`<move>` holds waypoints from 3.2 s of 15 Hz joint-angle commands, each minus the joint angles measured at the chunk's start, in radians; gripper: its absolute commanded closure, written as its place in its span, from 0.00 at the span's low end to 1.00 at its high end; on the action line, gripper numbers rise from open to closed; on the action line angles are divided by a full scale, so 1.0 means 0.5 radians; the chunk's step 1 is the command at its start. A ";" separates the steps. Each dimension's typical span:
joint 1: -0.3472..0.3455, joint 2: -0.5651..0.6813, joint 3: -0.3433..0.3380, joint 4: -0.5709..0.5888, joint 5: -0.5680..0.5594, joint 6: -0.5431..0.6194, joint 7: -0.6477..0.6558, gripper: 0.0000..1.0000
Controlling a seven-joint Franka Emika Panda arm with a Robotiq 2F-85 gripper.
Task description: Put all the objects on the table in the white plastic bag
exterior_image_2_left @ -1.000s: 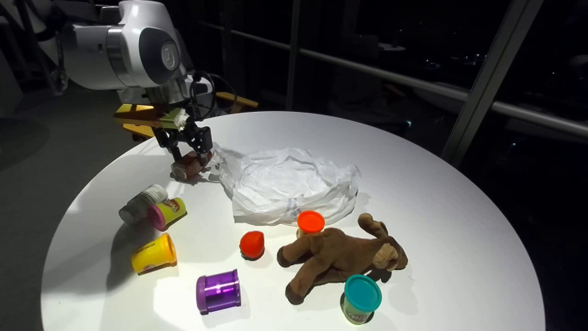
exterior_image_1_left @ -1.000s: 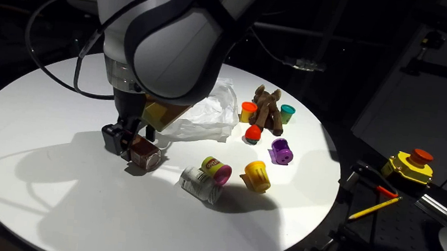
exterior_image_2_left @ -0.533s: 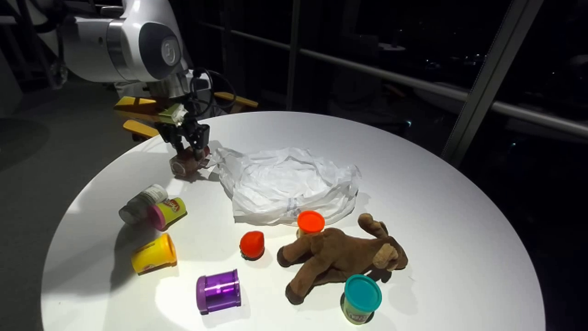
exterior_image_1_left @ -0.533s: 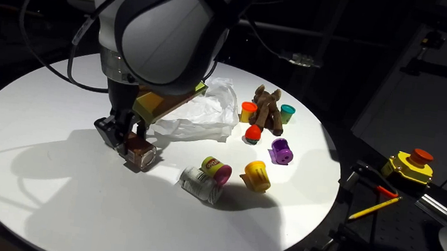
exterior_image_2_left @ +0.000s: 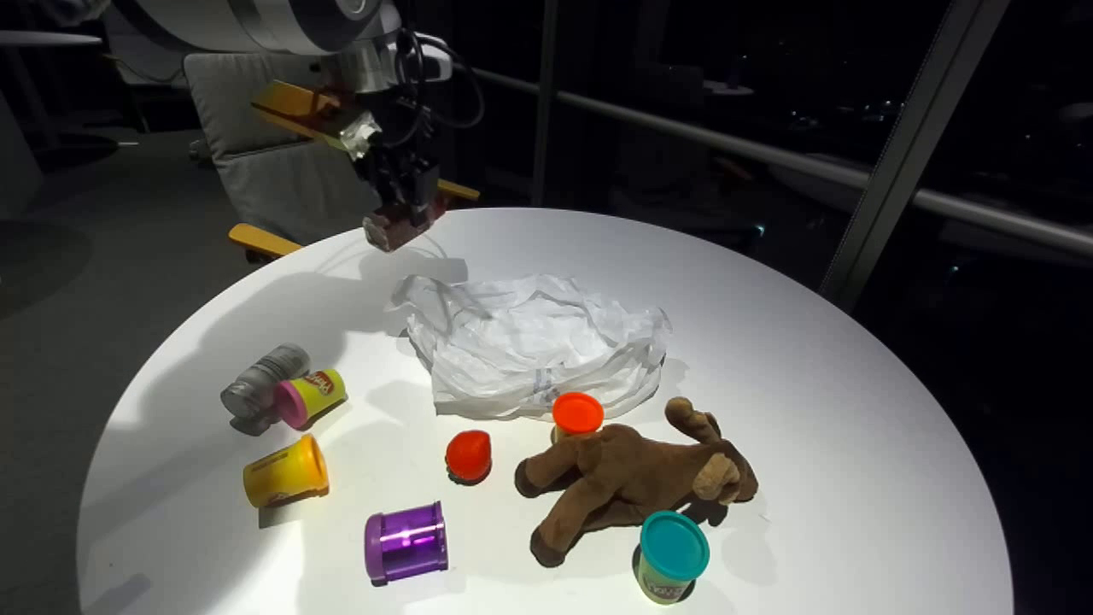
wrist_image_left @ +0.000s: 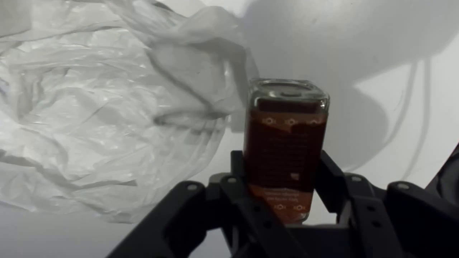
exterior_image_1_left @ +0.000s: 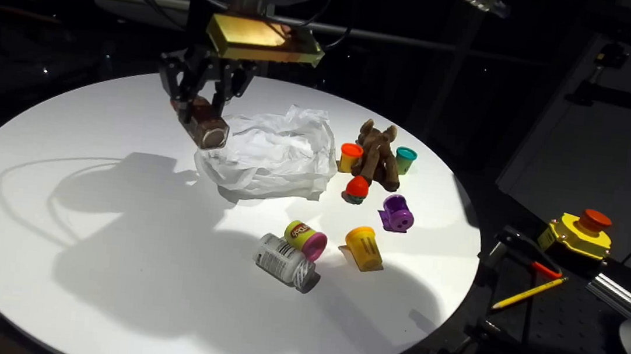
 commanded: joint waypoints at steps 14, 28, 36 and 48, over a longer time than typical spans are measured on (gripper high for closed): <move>-0.213 0.355 -0.162 0.282 0.055 -0.253 0.254 0.20; -0.006 -0.174 0.009 -0.562 -0.092 -0.174 0.274 0.00; 0.120 -0.103 0.004 -0.746 -0.194 -0.148 0.386 0.00; -0.015 -0.008 0.092 -0.757 -0.007 -0.075 0.267 0.55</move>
